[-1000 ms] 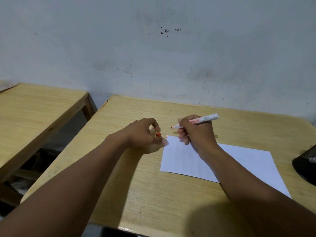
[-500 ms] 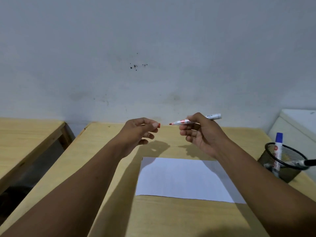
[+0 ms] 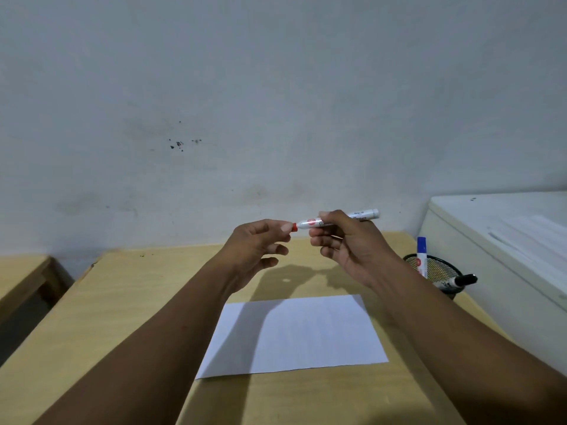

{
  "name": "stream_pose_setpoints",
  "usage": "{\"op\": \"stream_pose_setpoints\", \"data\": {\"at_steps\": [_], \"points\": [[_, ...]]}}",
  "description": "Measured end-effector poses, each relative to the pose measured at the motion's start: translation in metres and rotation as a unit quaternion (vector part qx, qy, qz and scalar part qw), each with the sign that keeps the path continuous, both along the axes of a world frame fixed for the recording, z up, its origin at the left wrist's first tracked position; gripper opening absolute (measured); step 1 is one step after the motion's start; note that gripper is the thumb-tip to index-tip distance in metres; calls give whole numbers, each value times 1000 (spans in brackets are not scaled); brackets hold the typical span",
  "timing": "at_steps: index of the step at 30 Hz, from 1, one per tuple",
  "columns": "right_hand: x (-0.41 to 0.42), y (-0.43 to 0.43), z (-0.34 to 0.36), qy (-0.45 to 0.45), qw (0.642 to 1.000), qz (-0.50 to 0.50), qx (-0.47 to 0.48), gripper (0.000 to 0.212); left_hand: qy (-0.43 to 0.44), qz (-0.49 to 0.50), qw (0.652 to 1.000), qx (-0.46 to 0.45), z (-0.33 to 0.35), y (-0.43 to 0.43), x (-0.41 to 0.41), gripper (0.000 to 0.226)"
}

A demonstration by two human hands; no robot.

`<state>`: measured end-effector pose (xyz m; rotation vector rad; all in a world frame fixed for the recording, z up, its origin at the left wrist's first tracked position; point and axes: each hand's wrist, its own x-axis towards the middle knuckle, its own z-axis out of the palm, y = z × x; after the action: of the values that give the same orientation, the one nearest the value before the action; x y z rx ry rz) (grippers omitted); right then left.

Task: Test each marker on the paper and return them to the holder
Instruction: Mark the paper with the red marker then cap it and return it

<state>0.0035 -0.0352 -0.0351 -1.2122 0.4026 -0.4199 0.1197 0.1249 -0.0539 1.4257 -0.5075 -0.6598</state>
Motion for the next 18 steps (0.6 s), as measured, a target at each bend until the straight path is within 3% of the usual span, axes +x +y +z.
{"op": "stream_pose_setpoints", "data": {"at_steps": [4, 7, 12, 18], "points": [[-9, -4, -1, -1, 1000, -6, 26, 18, -19, -8, 1000, -13, 4, -21, -10, 10], [-16, -15, 7, 13, 999, 0, 36, 19, -40, -18, 999, -28, 13, -35, -15, 9], [-51, -57, 39, 199, 969, 66, -129, 49, -94, 6, 995, -24, 27, -58, -21, 8], [-107, -120, 67, 318, 888, -32, -329, 31, -203, -69, 976, 46, 41, -86, -39, 9]]}}
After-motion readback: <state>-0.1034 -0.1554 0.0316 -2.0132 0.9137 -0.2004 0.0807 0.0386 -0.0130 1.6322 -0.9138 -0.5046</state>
